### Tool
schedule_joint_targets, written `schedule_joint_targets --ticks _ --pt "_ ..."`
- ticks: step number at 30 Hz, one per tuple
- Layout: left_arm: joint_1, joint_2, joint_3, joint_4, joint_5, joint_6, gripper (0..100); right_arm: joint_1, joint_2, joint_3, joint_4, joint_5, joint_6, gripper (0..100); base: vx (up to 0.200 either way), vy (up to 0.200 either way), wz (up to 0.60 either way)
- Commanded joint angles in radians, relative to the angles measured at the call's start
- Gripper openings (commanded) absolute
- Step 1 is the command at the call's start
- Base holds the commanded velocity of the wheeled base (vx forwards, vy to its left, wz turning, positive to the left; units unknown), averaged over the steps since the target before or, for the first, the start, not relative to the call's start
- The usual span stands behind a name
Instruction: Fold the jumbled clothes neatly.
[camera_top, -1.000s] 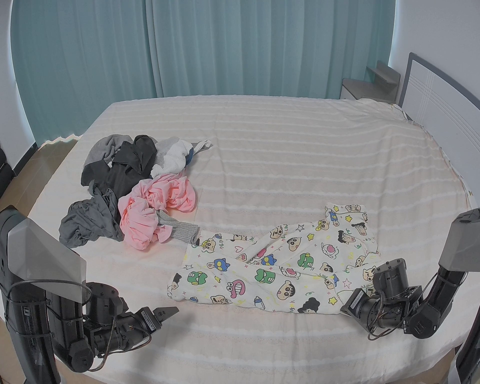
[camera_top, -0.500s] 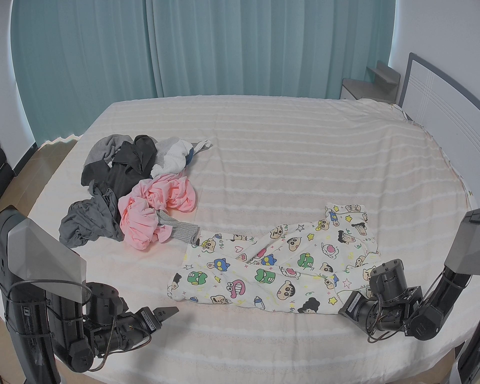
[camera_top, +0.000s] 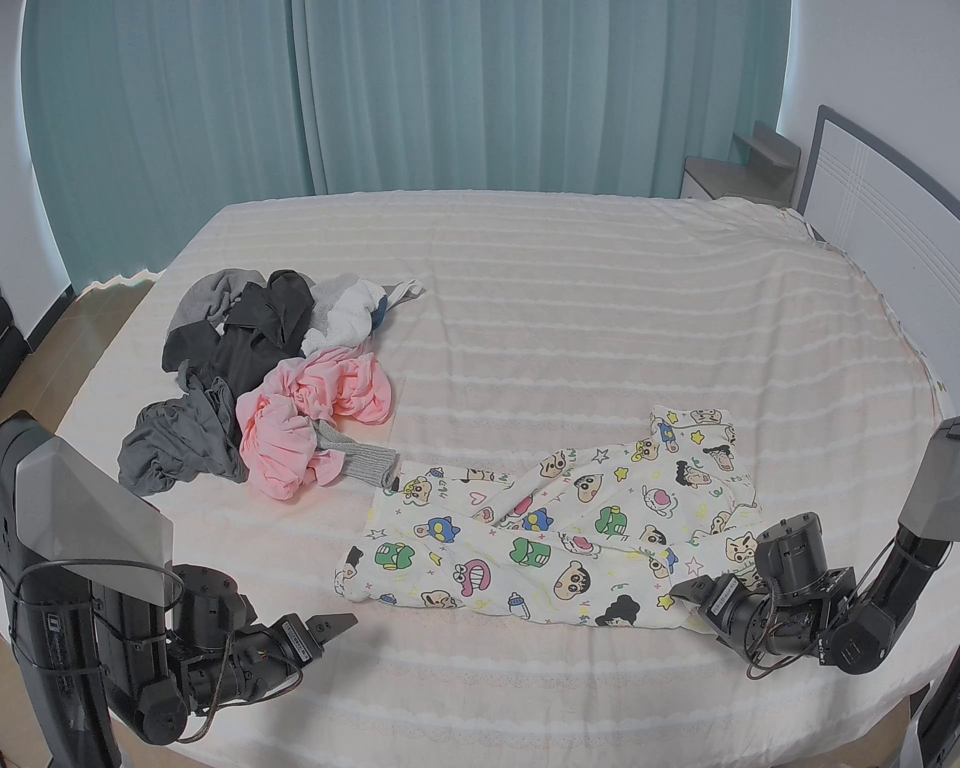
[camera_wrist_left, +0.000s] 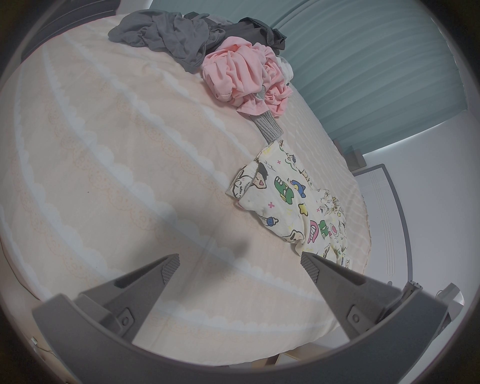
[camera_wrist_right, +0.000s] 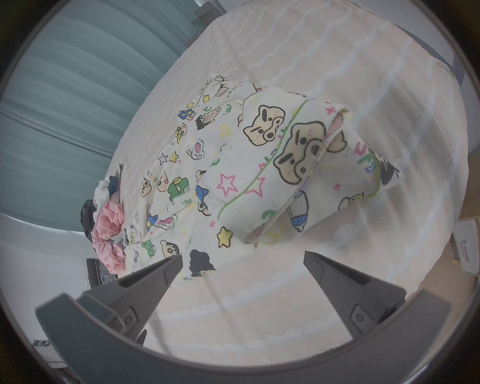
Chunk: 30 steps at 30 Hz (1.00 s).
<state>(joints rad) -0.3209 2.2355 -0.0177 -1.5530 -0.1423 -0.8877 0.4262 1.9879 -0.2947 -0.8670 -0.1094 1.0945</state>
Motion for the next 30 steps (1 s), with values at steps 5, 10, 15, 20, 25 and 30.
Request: schedule_joint_targets --ticks 5,10,15,20,25,30 --pt "0.002 0.003 0.018 -0.018 0.000 -0.001 100 -0.012 0.054 -0.063 0.003 0.000 0.059 100 0.000 0.000 0.00" --pt "0.003 0.003 0.018 -0.018 0.000 -0.001 100 -0.018 0.095 -0.089 0.000 -0.001 0.071 100 0.000 0.000 0.00" --pt "0.003 0.004 0.018 -0.018 0.000 -0.001 100 -0.044 0.094 -0.124 0.002 -0.003 0.076 100 0.000 0.000 0.00" --pt "0.003 0.004 0.018 -0.018 0.000 -0.001 100 -0.056 0.103 -0.139 0.002 -0.003 0.077 100 0.000 0.000 0.00" --pt "0.003 0.006 0.018 -0.018 0.000 -0.001 100 -0.064 0.131 -0.147 0.002 -0.016 0.076 0 0.000 0.000 0.00" --pt "0.003 0.006 0.018 -0.018 0.000 -0.001 100 -0.064 0.126 -0.149 0.003 -0.019 0.076 0 0.000 0.000 0.00"
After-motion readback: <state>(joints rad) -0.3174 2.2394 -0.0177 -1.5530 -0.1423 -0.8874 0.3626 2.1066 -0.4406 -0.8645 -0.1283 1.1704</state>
